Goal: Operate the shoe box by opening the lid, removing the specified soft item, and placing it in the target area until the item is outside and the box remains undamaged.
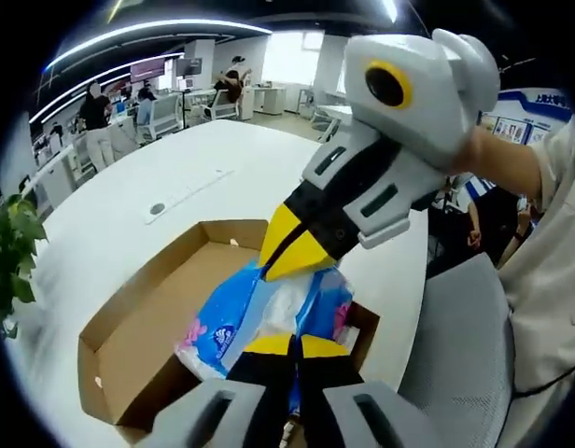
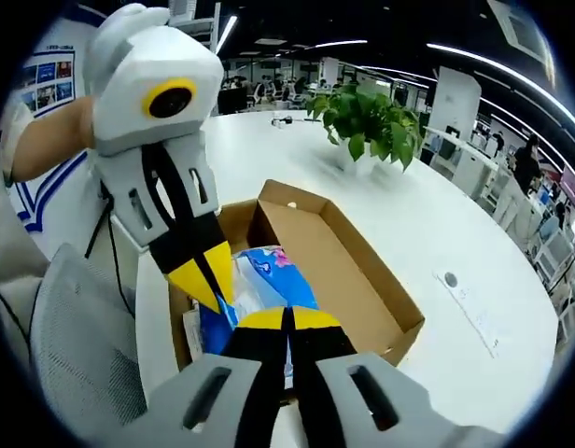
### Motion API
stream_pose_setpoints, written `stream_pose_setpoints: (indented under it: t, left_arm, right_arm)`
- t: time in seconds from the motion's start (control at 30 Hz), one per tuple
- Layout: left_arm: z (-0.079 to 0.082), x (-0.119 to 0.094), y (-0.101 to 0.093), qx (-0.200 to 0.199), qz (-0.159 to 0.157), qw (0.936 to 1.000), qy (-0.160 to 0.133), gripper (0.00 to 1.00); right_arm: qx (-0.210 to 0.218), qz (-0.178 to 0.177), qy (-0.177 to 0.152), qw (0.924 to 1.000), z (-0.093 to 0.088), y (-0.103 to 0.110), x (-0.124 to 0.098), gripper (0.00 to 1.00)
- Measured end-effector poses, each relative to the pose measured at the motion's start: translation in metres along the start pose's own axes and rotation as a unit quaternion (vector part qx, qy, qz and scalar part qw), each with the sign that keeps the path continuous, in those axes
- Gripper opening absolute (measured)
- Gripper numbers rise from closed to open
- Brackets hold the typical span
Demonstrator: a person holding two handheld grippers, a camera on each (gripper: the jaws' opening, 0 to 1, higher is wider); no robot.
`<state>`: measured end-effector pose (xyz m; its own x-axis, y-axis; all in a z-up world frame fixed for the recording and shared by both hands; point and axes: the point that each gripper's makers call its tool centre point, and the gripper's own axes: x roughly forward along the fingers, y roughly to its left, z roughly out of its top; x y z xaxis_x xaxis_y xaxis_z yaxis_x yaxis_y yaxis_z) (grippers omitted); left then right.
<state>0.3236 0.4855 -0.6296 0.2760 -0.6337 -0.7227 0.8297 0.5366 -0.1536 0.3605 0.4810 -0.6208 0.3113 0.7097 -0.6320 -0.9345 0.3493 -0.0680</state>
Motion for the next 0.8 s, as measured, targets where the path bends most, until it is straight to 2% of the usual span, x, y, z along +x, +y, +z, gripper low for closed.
stream_pose_setpoints:
  t: [0.4, 0.8]
  left_arm:
    - [0.037, -0.001, -0.022, 0.028, -0.014, 0.9994, -0.012, 0.0]
    - [0.069, 0.026, -0.052, 0.058, -0.047, 0.9971, -0.018, 0.0]
  right_arm:
    - [0.013, -0.022, -0.013, 0.9996, 0.002, -0.011, -0.04, 0.0]
    - [0.03, -0.045, 0.002, 0.9986, -0.024, -0.027, -0.078, 0.0]
